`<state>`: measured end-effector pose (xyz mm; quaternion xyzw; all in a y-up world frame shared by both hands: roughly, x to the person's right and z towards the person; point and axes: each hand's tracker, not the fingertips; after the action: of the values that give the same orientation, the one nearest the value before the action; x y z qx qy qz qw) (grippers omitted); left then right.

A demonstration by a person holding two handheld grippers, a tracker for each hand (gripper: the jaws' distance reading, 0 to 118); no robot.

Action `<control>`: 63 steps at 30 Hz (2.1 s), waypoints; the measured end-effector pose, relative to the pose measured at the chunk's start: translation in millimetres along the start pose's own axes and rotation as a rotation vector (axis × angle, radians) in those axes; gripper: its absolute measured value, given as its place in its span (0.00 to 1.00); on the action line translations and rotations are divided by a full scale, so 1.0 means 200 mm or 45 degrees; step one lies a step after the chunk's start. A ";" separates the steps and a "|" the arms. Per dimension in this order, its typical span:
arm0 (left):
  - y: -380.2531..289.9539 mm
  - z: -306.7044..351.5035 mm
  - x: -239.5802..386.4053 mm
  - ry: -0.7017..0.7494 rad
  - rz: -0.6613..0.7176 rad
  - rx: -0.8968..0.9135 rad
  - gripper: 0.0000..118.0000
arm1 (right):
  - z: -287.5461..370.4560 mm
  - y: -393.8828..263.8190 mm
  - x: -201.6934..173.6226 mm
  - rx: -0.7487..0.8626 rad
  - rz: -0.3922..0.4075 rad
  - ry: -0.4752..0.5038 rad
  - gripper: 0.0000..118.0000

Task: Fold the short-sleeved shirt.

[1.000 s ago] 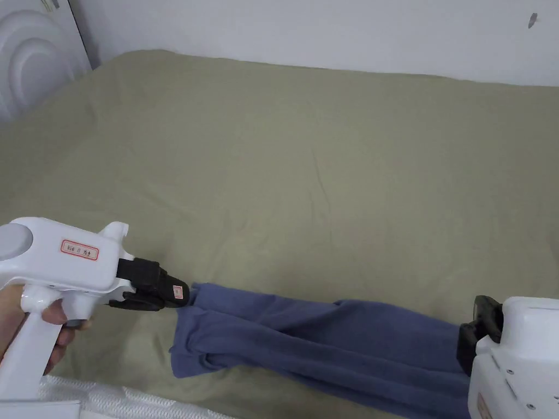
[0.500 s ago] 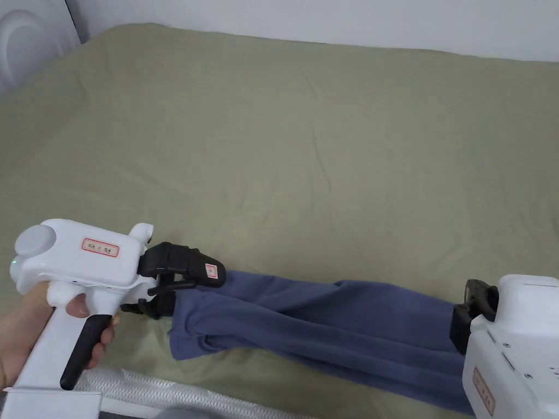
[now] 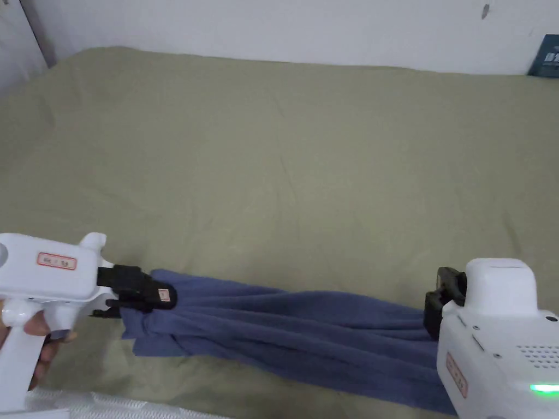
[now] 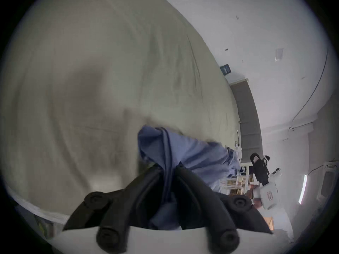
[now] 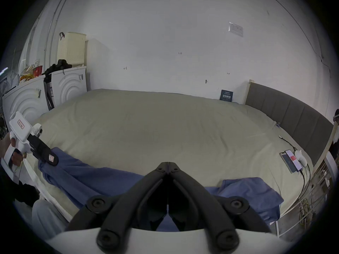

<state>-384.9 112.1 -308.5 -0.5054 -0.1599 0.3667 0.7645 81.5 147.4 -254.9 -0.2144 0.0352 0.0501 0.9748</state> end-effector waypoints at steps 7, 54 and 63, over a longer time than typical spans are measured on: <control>0.00 0.30 0.04 0.139 -0.002 0.111 0.05 | 0.04 0.05 0.07 0.067 -0.025 -0.013 0.00; -0.47 -1.13 0.75 -0.078 -0.242 -0.303 0.00 | 0.18 -0.15 0.39 -0.055 -0.072 -0.112 0.00; -0.52 -1.13 0.83 -0.022 -0.372 -0.265 0.00 | 0.15 -0.16 0.40 -0.095 -0.056 -0.127 0.00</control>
<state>-91.0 60.9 -335.8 -0.5500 -0.2753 0.2376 0.7518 166.2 136.8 -221.9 -0.2486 -0.0201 0.0406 0.9675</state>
